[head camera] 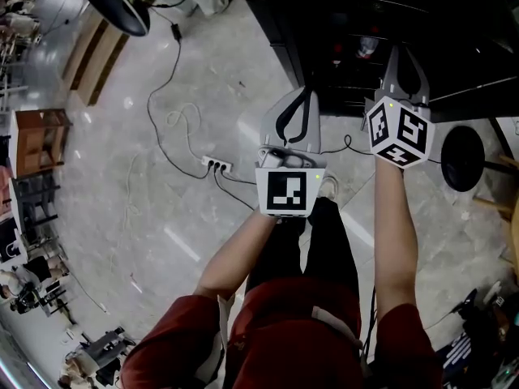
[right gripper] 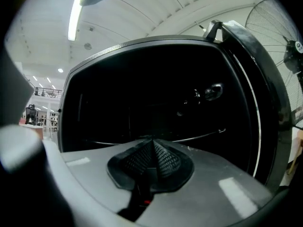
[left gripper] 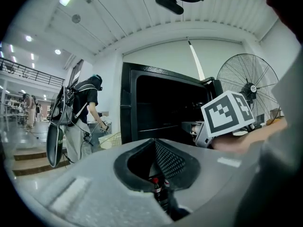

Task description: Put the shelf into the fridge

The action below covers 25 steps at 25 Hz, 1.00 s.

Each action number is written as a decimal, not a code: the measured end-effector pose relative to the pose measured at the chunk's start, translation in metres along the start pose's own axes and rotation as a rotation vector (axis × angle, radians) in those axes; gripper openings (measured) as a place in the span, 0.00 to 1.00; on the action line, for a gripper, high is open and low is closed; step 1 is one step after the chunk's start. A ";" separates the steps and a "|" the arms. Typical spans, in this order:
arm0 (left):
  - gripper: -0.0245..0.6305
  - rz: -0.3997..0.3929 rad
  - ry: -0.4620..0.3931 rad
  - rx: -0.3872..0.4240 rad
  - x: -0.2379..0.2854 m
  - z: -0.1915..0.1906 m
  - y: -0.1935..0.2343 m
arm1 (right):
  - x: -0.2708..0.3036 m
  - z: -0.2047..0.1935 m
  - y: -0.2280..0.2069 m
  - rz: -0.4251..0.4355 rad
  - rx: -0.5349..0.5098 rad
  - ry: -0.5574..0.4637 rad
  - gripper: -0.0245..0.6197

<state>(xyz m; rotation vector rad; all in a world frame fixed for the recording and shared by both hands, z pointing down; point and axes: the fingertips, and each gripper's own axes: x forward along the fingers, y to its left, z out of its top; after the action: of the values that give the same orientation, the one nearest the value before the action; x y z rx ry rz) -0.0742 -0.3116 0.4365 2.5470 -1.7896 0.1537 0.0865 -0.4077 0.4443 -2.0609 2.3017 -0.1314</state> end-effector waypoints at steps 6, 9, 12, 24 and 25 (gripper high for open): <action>0.05 0.009 -0.003 0.003 0.000 0.002 0.001 | 0.013 0.001 -0.004 0.004 -0.024 -0.006 0.04; 0.05 0.014 0.001 -0.001 0.000 -0.001 0.002 | 0.021 -0.001 -0.004 0.006 -0.041 -0.013 0.04; 0.05 0.015 0.002 0.008 0.000 -0.003 0.002 | 0.028 -0.002 -0.003 0.008 -0.055 -0.026 0.04; 0.05 0.019 0.008 0.023 -0.003 -0.002 0.007 | 0.041 0.002 0.000 0.009 -0.082 -0.102 0.03; 0.05 0.020 0.010 0.021 -0.003 -0.003 0.008 | 0.041 0.002 0.000 0.009 -0.086 -0.105 0.03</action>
<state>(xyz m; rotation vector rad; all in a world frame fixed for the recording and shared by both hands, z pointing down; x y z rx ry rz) -0.0827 -0.3107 0.4388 2.5385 -1.8208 0.1859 0.0817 -0.4482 0.4430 -2.0418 2.2923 0.0760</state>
